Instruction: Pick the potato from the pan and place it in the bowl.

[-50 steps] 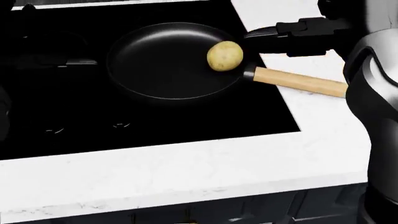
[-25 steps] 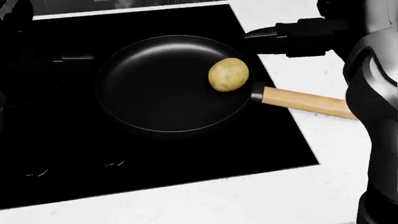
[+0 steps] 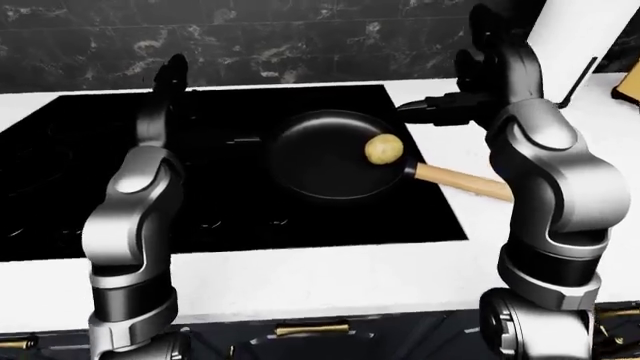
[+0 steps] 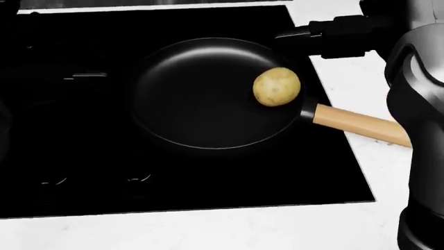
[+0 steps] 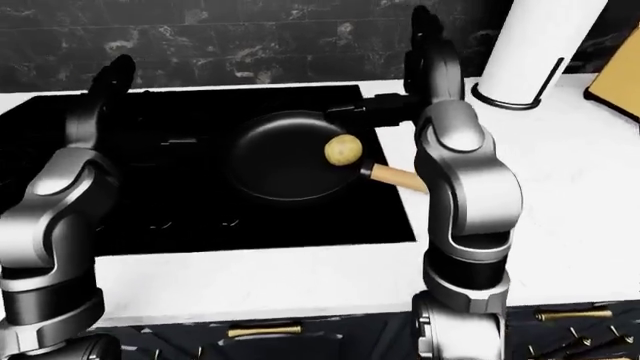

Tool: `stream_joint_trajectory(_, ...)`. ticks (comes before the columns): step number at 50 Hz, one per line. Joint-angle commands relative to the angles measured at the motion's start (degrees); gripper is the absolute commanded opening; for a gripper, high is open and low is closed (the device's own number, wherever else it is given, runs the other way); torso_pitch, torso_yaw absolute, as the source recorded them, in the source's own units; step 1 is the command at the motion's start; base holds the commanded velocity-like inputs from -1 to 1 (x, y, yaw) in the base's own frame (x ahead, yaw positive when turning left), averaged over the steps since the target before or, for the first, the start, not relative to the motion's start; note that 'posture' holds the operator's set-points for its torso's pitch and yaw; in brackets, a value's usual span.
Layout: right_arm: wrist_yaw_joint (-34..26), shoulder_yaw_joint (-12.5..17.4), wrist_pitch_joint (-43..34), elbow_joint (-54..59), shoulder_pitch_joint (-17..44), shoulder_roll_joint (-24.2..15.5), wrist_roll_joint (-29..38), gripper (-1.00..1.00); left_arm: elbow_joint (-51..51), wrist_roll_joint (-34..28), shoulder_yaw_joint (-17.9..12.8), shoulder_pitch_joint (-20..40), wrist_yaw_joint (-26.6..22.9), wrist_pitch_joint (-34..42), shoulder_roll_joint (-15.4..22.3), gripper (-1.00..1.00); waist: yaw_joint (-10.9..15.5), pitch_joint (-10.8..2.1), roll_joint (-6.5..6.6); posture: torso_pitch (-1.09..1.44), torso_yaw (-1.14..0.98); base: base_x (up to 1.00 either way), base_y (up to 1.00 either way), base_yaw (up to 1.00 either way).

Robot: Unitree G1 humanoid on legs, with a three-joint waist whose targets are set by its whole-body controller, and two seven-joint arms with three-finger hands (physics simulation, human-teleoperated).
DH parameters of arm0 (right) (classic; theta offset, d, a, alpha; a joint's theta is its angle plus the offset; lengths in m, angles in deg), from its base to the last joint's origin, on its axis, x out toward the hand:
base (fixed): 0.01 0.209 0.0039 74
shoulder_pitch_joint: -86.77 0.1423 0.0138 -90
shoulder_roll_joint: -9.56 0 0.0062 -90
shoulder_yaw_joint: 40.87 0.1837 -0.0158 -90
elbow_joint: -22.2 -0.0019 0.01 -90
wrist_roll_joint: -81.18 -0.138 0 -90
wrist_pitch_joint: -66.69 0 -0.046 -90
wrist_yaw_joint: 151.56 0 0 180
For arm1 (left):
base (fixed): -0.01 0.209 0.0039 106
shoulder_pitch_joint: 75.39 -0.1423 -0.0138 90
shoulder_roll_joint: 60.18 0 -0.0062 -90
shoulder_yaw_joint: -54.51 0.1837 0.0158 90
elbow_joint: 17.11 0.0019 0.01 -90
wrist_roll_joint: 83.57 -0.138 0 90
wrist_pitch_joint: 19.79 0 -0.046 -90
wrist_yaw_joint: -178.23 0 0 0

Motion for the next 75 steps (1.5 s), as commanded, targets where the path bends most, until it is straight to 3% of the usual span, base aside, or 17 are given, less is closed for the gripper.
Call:
stream_joint_trajectory(1, -0.3, 0.0, 1.8, -0.8, 2.0, -0.4, 0.1, 1.0, -2.1, -0.2, -0.9, 2.1, 0.3, -1.9, 0.7, 1.0, -0.3, -1.27, 0.22, 0.0, 0.0, -0.05, 0.0, 0.89)
stream_joint_trajectory(3, -0.2, 0.0, 1.9, -0.6, 2.0, -0.3, 0.5, 1.0, -2.0, -0.2, -1.0, 1.6, 0.2, -2.4, 0.7, 1.0, -0.9, -1.9, -1.89, 0.0, 0.0, -0.04, 0.0, 0.4)
stream_joint_trajectory(5, -0.4, -0.3, 1.7, -1.1, 1.6, -0.2, 0.9, 1.0, -2.0, -0.1, -1.1, 1.3, 0.1, -2.5, 0.8, 1.0, -1.2, -1.82, -0.9, 0.0, 0.0, -0.04, 0.0, 0.07)
stream_joint_trajectory(6, -0.6, -0.4, 2.0, -1.0, 1.4, -0.1, 1.1, 1.0, -2.3, 0.0, -1.1, 1.5, 0.3, -2.1, 0.8, 1.0, -0.5, -0.72, -1.34, 0.0, 0.0, -0.05, 0.0, 0.0)
stream_joint_trajectory(8, -0.9, -0.7, 2.1, -0.8, 1.5, -0.1, 1.8, 1.0, -1.9, 0.0, -1.1, 1.6, 0.2, -2.5, 0.9, 1.0, -0.4, -1.34, -0.85, 0.0, 0.0, -0.02, 0.0, 0.0)
stream_joint_trajectory(11, -2.3, -1.3, 1.7, -0.3, 1.4, -0.5, 2.8, 1.0, -2.1, 0.1, -1.0, 1.5, 0.3, -2.5, 0.8, 1.0, -0.6, -0.74, 0.15, 0.0, 0.0, 0.0, 0.0, 0.0)
stream_joint_trajectory(14, -4.8, -2.3, 0.9, 0.0, 1.9, -1.0, 4.7, 1.0, -2.4, 0.2, -1.0, 1.6, 0.4, -2.2, 0.7, 1.0, -1.3, -1.16, 2.76, 0.0, 0.0, 0.0, 0.0, 0.0)
stream_joint_trajectory(15, -5.5, -2.2, 0.3, -0.1, 2.4, -0.8, 5.1, 1.0, -2.0, 0.1, -0.9, 1.6, 0.4, -2.5, 0.7, 1.0, -1.4, -0.7, 2.11, 0.0, 0.0, 0.0, 0.0, 0.0)
stream_joint_trajectory(23, -11.1, -3.3, -0.5, 4.7, 8.4, -2.7, 10.3, 1.0, -2.2, 0.5, -1.3, 1.8, 0.3, -2.2, 1.2, 1.0, -1.4, -1.27, 1.9, 0.0, 0.0, 0.0, 0.0, 0.0)
stream_joint_trajectory(37, -32.9, -8.7, 1.6, 12.5, 15.7, -5.0, 26.1, 1.0, -1.8, 0.8, -1.4, 2.2, 0.1, -2.2, 1.6, 1.0, -1.2, -1.38, 1.92, 0.0, 0.0, 0.0, 0.0, 0.0)
stream_joint_trajectory(43, -41.2, -9.4, 7.7, 16.5, 16.3, -3.9, 35.5, 1.0, -1.8, 0.7, -1.3, 1.8, 0.1, -2.6, 1.5, 1.0, -1.3, -1.32, 2.25, 0.0, 0.0, 0.0, 0.0, 0.0)
stream_joint_trajectory(51, -48.5, -8.2, 9.0, 16.4, 17.2, -1.0, 43.7, 1.0, -2.5, 1.0, -1.8, 1.5, 0.0, -1.9, 1.9, 1.0, -1.5, -1.28, 2.69, 0.0, 0.0, 0.0, 0.0, 0.0)
stream_joint_trajectory(54, -50.2, -8.2, 9.5, 15.6, 16.0, -0.2, 45.4, 1.0, -2.6, 1.0, -1.7, 1.7, 0.2, -1.8, 1.9, 1.0, -1.6, -1.23, 2.72, 0.0, 0.0, 0.0, 0.0, 0.0)
stream_joint_trajectory(55, -50.6, -8.2, 9.6, 15.3, 15.7, 0.0, 45.9, 0.79, -2.7, 1.1, -1.7, 1.8, 0.2, -1.7, 1.9, 1.0, -1.6, -1.22, 2.72, 0.0, 0.0, 0.0, 0.0, 0.0)
stream_joint_trajectory(63, -52.5, -8.0, 10.8, 13.9, 13.5, 1.5, 48.3, 0.65, -2.4, 1.0, -1.6, 1.8, 0.1, -2.0, 2.0, 1.0, -1.7, -1.25, 2.8, 0.0, 0.0, 0.0, 0.0, 0.0)
stream_joint_trajectory(75, -53.7, -8.4, 16.0, 13.7, 9.6, 3.4, 50.6, 0.65, -2.0, 0.9, -1.6, 1.9, 0.1, -2.2, 1.9, 1.0, -1.9, -1.26, 2.87, 0.0, 0.0, 0.0, 0.0, 0.0)
